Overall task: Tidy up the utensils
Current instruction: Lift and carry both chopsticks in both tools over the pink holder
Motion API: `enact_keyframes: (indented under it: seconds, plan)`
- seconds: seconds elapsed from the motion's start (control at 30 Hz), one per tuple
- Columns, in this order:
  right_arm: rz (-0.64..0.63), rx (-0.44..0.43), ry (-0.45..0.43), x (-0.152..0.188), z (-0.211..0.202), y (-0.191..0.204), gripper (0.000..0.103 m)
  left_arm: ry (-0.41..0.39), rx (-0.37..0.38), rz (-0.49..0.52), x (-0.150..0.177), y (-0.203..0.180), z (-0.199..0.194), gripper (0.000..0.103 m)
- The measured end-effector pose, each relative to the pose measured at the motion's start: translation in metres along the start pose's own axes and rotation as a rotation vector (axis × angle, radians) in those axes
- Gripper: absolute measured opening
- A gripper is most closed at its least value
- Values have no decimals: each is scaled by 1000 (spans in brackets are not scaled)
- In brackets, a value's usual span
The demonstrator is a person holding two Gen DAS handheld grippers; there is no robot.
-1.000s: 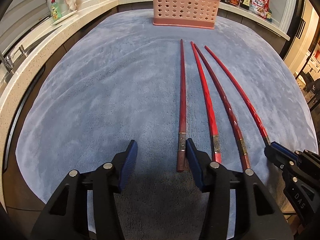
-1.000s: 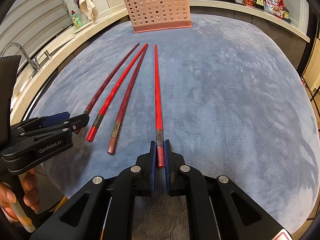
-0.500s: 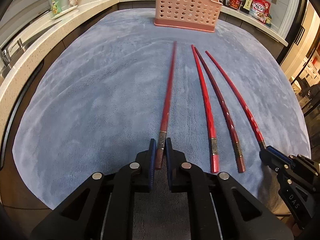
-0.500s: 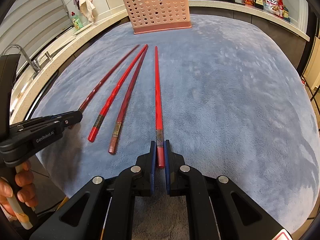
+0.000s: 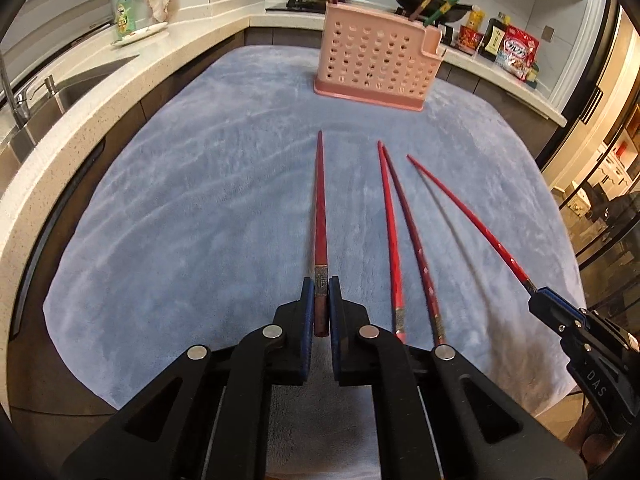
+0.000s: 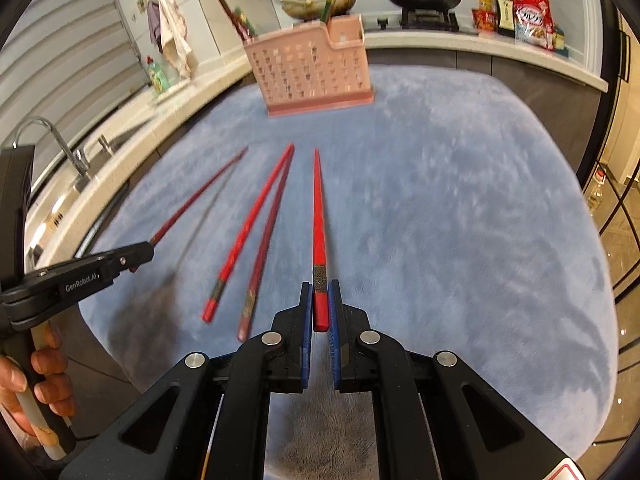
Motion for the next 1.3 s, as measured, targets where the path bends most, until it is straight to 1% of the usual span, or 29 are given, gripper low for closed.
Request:
enact_keyframes:
  seconds: [0.33, 0.47, 0.6, 0.9, 1.07, 1.23, 1.3]
  plan:
    - [-1, -16, -147, -61, -40, 0, 7, -110, 27, -27, -49, -1, -40, 7]
    - [4, -31, -196, -87, -50, -1, 7, -158, 24, -26, -71, 0, -53, 7]
    - [14, -49, -231, -110, -56, -3, 7, -202, 18, -19, -95, -1, -63, 7]
    - [-1, -47, -300, -157, -60, -2, 7, -279, 16, -4, -149, -9, -72, 7]
    - [10, -69, -333, -187, -61, -5, 7, -319, 13, 5, -181, -16, -76, 7]
    - [36, -103, -382, -223, -67, -8, 7, -368, 39, -4, -218, -22, -87, 7]
    - [43, -113, -408, -240, -69, -8, 7, -398, 51, -13, -237, -25, -94, 7]
Point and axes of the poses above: each gripper's, at about its wrist camera, not at the fingertips, and z roughly the way its jaws point, y to its left, x to its underside, the point moved 7 cm from there along z, roughly the way its jaws point
